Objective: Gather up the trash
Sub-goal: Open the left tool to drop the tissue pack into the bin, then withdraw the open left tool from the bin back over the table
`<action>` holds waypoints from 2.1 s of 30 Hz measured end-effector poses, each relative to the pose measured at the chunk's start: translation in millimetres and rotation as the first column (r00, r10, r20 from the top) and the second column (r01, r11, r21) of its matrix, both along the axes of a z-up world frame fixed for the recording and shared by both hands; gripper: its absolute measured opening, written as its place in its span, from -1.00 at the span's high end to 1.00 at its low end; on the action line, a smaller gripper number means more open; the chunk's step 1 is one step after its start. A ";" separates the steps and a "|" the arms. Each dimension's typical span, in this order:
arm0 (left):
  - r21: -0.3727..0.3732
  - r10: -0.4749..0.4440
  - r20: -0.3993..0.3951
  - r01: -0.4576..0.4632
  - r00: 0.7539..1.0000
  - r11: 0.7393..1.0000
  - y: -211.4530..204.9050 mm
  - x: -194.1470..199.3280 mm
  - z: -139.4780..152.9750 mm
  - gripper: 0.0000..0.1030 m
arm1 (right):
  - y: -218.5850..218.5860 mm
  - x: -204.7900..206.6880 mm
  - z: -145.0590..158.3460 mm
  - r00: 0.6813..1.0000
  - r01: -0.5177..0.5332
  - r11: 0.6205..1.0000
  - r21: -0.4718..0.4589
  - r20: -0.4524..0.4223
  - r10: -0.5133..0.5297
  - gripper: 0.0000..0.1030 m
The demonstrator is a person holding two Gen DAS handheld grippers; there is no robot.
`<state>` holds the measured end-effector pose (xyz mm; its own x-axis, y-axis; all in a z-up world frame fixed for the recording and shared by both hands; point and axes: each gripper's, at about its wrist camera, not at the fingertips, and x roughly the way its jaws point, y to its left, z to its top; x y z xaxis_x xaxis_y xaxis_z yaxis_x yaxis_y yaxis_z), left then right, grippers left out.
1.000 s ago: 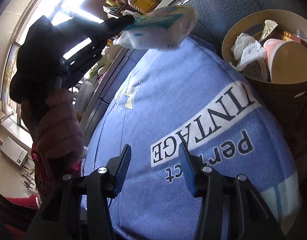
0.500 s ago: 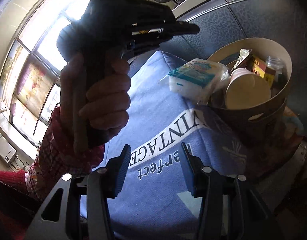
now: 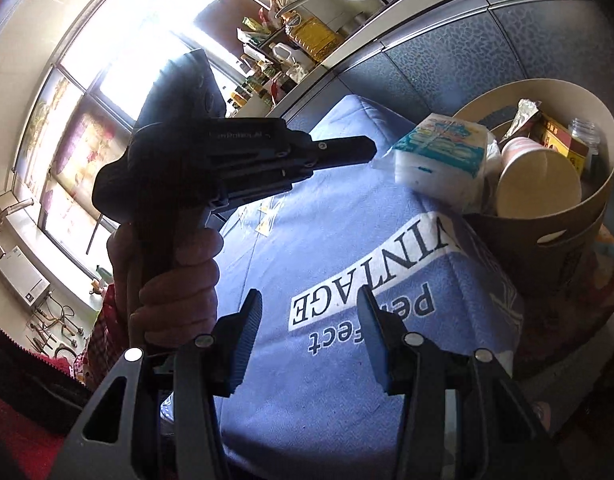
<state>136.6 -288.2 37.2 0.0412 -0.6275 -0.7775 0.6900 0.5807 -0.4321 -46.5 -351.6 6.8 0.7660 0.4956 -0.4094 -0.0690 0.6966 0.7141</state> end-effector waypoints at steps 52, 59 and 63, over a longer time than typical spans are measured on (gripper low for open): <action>0.080 0.191 0.439 -0.250 0.878 0.965 52.2 -51.4 34.4 1.00 | -40.0 0.3 45.4 0.888 0.405 0.876 -0.260 -0.116 -0.445 0.04; 0.054 0.253 0.438 -0.306 0.863 0.951 86.8 -52.0 35.6 1.00 | -13.1 10.2 54.0 0.894 0.396 0.872 -0.287 -0.096 -0.438 -0.15; 0.030 0.287 0.454 -0.336 0.844 0.941 103.6 -54.2 39.2 0.12 | 4.6 14.1 59.1 0.902 0.377 0.873 -0.309 -0.093 -0.422 -0.19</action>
